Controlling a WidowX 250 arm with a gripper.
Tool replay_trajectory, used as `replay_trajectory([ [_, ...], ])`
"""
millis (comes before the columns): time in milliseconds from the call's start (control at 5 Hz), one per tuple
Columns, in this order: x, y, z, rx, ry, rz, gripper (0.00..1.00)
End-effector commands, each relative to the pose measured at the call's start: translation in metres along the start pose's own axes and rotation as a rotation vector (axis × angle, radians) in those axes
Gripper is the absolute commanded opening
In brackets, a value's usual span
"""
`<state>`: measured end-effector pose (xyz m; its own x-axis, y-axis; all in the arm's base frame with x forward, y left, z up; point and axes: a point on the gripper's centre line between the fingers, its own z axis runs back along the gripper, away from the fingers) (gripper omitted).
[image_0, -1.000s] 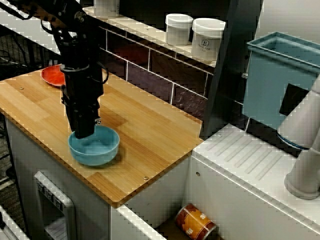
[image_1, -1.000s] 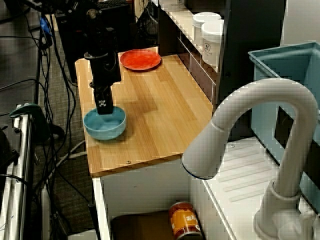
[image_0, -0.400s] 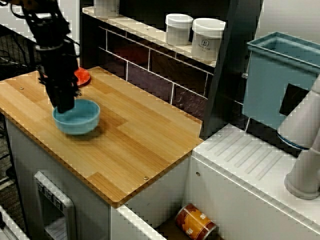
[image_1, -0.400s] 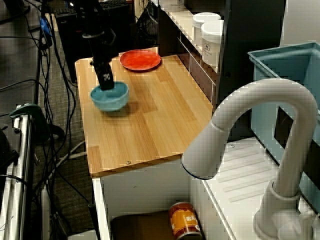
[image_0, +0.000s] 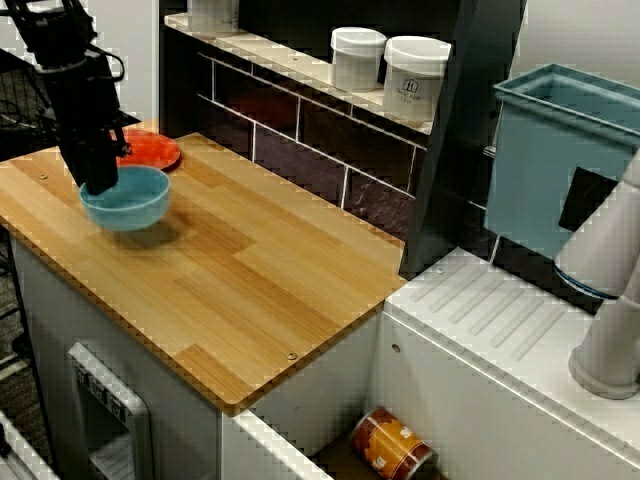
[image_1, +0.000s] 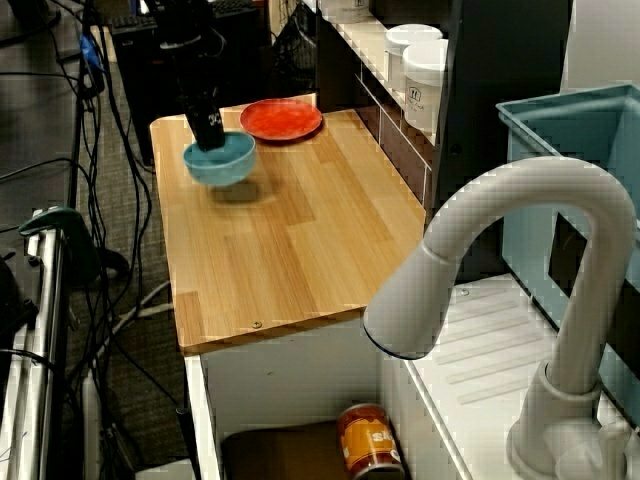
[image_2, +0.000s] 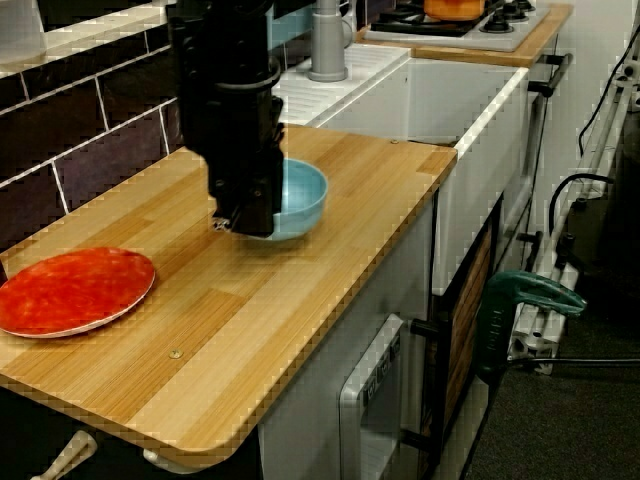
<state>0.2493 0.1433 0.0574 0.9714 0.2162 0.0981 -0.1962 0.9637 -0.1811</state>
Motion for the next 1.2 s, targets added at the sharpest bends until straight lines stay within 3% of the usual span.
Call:
replay_trajectory([
  [0,-0.002,0.044,0.016,0.006,-0.059,0.069,0.00],
  [400,0.002,0.054,0.018,-0.008,-0.053,0.100,0.00],
  [600,0.003,0.050,0.012,-0.002,-0.032,0.095,0.92],
  [800,0.006,0.047,0.008,0.004,-0.022,0.088,1.00],
  [1000,0.007,0.050,0.011,-0.002,-0.031,0.094,1.00],
])
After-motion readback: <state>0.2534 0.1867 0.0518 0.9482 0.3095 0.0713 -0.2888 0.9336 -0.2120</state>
